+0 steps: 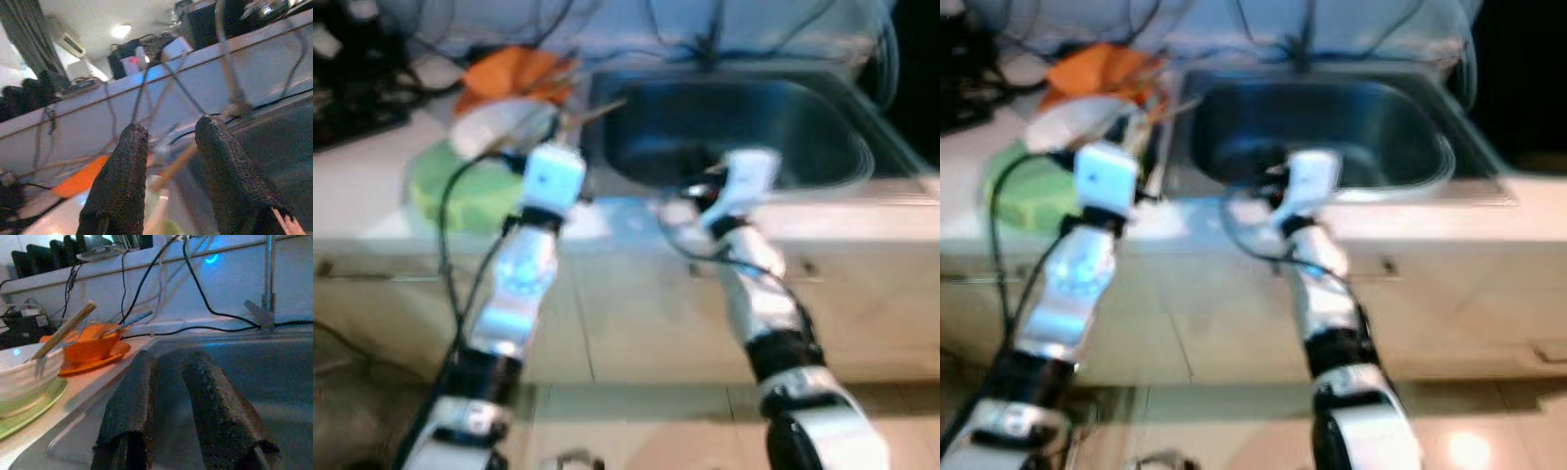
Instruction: Kitchen organization
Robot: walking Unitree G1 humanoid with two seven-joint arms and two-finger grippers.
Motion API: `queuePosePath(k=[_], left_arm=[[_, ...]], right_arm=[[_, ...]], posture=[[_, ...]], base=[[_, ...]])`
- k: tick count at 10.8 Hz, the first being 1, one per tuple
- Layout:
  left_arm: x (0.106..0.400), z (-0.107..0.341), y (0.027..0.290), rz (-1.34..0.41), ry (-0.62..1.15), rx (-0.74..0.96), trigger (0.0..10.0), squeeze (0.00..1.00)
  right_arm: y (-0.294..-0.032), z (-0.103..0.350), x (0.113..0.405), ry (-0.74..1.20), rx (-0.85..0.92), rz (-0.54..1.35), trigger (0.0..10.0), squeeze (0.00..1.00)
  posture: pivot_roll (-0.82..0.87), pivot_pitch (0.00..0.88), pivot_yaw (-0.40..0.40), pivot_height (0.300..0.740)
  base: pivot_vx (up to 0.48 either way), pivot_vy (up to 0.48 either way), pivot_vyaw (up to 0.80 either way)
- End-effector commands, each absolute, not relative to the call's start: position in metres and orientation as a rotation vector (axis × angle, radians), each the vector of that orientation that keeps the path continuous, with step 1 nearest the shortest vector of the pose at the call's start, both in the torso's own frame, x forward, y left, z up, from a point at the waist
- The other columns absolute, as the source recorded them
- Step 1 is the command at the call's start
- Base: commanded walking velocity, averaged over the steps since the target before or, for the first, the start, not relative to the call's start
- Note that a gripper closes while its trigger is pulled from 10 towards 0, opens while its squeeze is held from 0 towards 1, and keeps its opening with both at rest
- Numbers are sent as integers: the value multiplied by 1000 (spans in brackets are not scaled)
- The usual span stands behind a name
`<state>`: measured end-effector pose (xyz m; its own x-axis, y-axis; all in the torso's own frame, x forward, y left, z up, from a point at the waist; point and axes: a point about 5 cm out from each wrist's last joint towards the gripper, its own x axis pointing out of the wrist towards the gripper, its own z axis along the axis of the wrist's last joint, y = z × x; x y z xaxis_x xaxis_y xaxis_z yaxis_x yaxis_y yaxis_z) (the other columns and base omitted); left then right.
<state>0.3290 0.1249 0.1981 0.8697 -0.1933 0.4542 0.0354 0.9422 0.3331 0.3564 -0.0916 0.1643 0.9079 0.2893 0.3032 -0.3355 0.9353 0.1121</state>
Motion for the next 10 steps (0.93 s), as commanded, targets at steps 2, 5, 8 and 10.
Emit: queuePosePath(k=[2, 5, 8, 10], left_arm=[[328, 200, 118, -134, -516, 322, 10000, 0], [327, 200, 118, -140, -518, 326, 10000, 0], [327, 200, 116, -147, -520, 325, 10000, 0], [322, 205, 113, -183, -565, 303, 10000, 0]], right_arm=[[-104, 165, 358, -291, 158, 289, 10000, 0], [-103, 164, 358, -285, 161, 290, 10000, 0], [-104, 164, 358, -285, 162, 288, 10000, 0], [-102, 165, 358, -286, 169, 292, 10000, 0]], posture=[[74, 54, 32, 740], [74, 54, 32, 740], [76, 51, 31, 740], [78, 49, 32, 740]], base=[[339, 0, 0], [340, 0, 0], [340, 0, 0], [0, 0, 0]])
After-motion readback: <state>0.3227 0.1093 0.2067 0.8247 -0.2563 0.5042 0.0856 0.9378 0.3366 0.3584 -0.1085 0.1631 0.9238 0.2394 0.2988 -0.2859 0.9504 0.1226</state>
